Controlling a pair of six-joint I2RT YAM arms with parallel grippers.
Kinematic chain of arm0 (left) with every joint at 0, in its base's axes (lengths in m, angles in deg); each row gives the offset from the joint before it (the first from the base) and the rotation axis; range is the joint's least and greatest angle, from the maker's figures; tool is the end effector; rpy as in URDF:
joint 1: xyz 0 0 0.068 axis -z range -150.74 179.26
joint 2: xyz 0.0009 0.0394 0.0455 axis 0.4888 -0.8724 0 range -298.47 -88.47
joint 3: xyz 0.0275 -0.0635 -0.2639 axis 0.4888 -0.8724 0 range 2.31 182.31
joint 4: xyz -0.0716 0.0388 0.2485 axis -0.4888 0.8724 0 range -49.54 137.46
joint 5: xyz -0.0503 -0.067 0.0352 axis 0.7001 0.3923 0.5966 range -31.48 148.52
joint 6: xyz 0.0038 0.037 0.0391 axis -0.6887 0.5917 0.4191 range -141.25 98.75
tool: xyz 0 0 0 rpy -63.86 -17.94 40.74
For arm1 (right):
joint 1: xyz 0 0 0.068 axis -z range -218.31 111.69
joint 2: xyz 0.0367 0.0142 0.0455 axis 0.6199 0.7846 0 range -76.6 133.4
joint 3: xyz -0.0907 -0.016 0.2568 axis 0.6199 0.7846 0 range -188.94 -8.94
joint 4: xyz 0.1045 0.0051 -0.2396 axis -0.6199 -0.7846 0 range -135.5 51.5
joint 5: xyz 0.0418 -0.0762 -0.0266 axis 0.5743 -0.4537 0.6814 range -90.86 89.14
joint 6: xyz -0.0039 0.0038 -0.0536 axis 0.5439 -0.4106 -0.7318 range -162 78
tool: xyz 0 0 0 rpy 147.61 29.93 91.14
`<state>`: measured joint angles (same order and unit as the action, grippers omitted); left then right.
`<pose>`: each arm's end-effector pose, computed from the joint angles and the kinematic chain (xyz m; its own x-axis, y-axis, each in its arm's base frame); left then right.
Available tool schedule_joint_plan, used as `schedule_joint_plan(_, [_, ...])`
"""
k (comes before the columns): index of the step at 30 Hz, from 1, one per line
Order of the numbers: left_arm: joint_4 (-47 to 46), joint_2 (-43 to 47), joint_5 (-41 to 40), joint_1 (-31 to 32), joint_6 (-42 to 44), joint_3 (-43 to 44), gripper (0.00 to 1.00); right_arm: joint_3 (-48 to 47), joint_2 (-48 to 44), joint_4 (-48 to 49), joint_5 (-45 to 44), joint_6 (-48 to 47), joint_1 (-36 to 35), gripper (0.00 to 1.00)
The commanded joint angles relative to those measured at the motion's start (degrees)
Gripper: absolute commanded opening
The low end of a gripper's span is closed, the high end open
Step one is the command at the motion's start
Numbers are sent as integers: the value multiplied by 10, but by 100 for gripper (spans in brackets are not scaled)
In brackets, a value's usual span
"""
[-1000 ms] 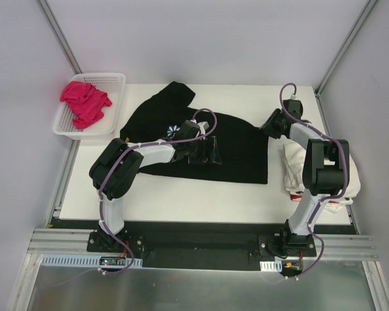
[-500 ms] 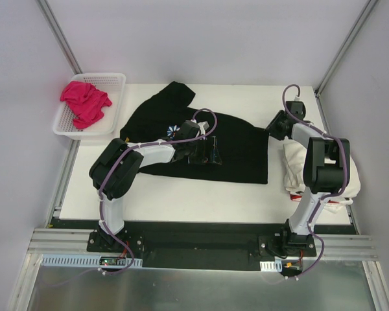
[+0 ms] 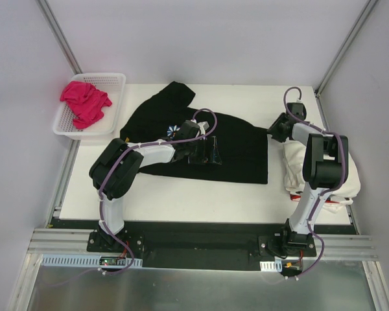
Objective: Fold and stack the t-shirts
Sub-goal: Grap the side of the flattened tshirt furthest away from the robot with both arms
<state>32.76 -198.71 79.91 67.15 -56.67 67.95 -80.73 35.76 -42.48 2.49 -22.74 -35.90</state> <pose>0.3186 -0.2643 0.1676 -0.8509 -0.0216 -0.5249 0.3790 0.6665 -0.6420 0.4232 -0.0157 0.1670 -0.6616 0.3576 -0.6591 0.2317 0.9334 0.2739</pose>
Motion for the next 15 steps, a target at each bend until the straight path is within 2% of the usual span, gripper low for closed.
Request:
schedule_joint_plan(1, [32, -24, -12, 6, 12, -8, 84, -24, 1, 11, 3, 8, -7, 38])
schedule_joint_plan(15, [32, -33, -9, 6, 11, -3, 84, -70, 26, 13, 18, 16, -10, 38])
